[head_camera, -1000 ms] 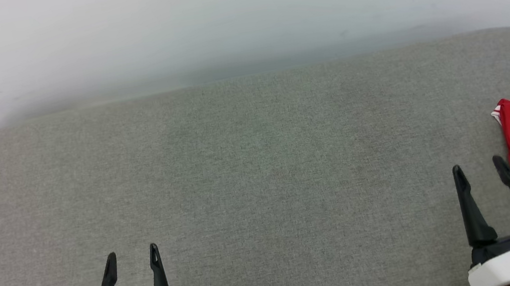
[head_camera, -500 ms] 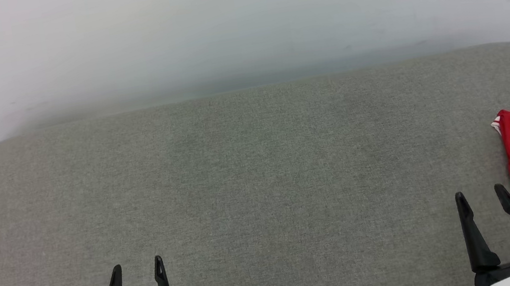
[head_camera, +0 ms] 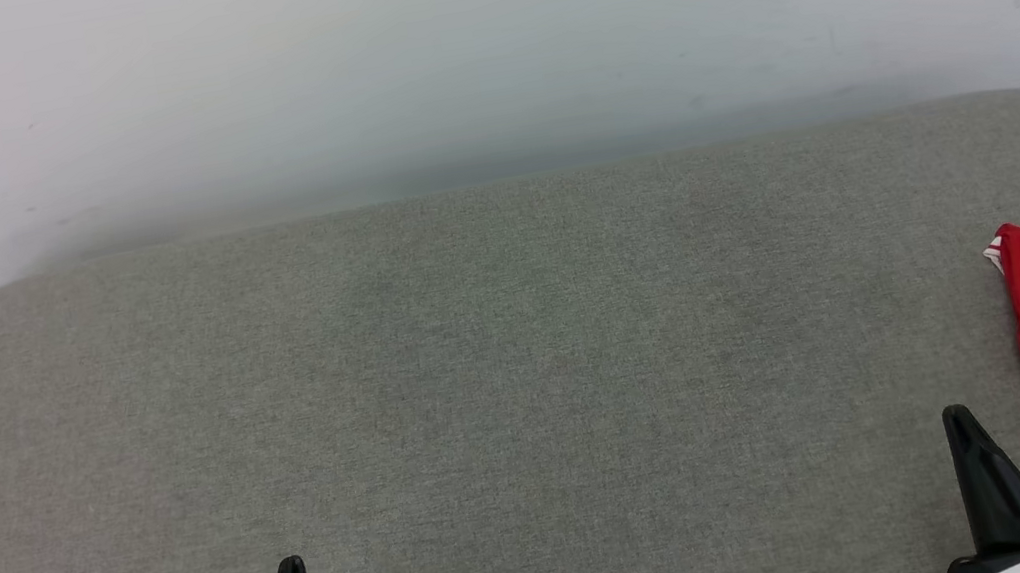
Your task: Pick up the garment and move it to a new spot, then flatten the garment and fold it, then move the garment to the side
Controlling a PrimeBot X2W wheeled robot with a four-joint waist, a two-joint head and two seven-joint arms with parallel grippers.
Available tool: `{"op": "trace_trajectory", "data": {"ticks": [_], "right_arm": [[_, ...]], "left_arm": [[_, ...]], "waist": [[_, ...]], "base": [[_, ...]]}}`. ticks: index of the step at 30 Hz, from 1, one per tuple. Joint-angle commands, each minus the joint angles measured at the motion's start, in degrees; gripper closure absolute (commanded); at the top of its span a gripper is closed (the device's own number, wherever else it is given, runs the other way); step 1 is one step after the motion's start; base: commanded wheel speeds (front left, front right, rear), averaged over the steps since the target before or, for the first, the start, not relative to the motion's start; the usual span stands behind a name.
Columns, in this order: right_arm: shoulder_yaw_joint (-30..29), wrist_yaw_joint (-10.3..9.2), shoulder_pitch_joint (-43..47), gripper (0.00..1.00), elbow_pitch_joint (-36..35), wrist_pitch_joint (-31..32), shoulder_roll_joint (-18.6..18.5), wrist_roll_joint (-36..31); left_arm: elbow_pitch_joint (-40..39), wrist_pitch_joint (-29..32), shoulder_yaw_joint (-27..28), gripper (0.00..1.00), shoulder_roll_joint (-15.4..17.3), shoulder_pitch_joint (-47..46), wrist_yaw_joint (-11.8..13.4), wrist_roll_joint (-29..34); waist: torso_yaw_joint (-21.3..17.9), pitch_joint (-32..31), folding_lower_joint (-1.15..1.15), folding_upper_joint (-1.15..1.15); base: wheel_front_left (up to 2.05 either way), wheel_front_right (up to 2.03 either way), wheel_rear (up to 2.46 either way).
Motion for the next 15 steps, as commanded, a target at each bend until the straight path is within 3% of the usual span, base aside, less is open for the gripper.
{"op": "trace_trajectory", "data": {"ticks": [1,15], "right_arm": [[0.0,0.0,-0.7,1.0,-0.6,0.4,-0.2,2.9],[0.3,0.0,-3.3,1.0,1.2,3.6,-0.9,18.7]], "left_arm": [[-0.7,0.4,0.2,1.0,0.2,-1.0,-0.4,-2.7],[1.6,3.5,1.0,1.0,1.0,-4.1,-2.3,-18.9]], "waist": [[0.0,0.0,0.0,0.0],[0.0,0.0,0.0,0.0]], "base": [[0.0,0.0,0.0],[0.0,0.0,0.0]]}}
